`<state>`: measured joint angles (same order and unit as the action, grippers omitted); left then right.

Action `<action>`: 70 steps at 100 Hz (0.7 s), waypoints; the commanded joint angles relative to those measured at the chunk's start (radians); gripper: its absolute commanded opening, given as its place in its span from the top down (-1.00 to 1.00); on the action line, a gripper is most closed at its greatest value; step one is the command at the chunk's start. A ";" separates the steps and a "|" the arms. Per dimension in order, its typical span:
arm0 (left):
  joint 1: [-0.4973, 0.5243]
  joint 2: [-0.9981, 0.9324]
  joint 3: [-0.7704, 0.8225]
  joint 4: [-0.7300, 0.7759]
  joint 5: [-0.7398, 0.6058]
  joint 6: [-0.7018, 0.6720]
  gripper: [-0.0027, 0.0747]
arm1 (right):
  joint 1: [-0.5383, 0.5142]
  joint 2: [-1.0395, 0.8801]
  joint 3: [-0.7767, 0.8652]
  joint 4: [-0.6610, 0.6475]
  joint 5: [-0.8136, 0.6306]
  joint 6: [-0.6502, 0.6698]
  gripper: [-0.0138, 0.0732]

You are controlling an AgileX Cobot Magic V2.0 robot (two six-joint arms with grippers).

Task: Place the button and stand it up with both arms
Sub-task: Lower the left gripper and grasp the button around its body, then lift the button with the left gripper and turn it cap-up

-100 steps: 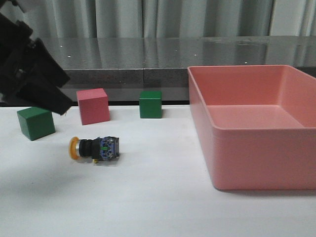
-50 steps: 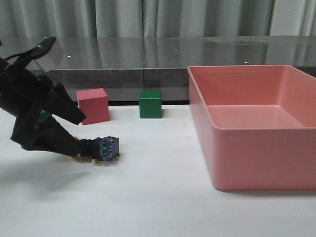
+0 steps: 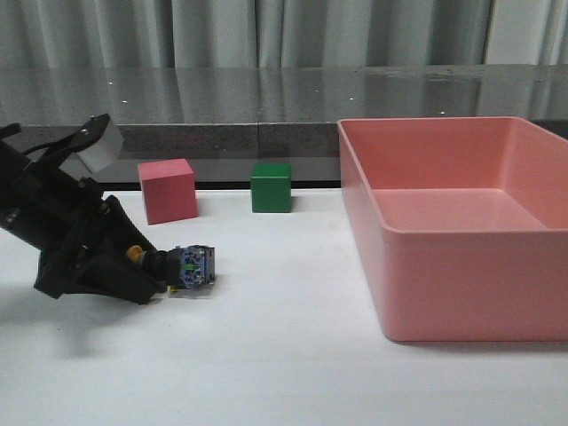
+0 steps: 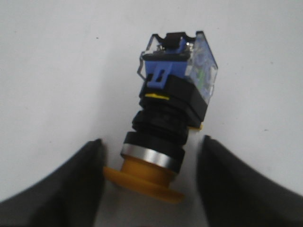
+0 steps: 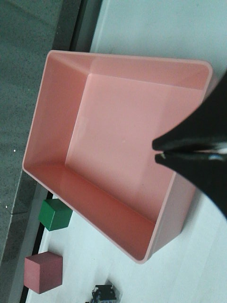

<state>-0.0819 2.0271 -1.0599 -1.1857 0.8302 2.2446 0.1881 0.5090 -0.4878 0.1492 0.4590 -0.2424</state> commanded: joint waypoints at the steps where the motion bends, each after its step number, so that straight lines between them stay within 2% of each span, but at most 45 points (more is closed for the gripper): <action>1: 0.002 -0.038 -0.019 -0.005 0.026 0.002 0.64 | -0.003 0.001 -0.028 -0.005 -0.064 0.004 0.83; 7: 0.002 -0.041 -0.021 0.014 0.031 0.000 0.98 | -0.003 0.001 -0.028 -0.005 -0.064 0.004 0.83; 14: 0.002 -0.060 -0.021 0.052 0.041 -0.032 0.98 | -0.003 0.001 -0.028 -0.005 -0.064 0.004 0.83; 27: 0.002 -0.156 -0.036 0.174 0.039 -0.205 0.98 | -0.003 0.001 -0.028 -0.005 -0.064 0.004 0.83; 48: -0.037 -0.364 -0.151 0.637 0.076 -0.654 0.98 | -0.003 0.001 -0.028 -0.005 -0.064 0.004 0.83; 70: -0.203 -0.449 -0.280 1.186 0.136 -1.073 0.98 | -0.003 0.001 -0.028 -0.005 -0.063 0.004 0.84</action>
<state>-0.2237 1.6291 -1.2814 -0.1857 0.9439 1.3321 0.1881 0.5090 -0.4878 0.1492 0.4607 -0.2424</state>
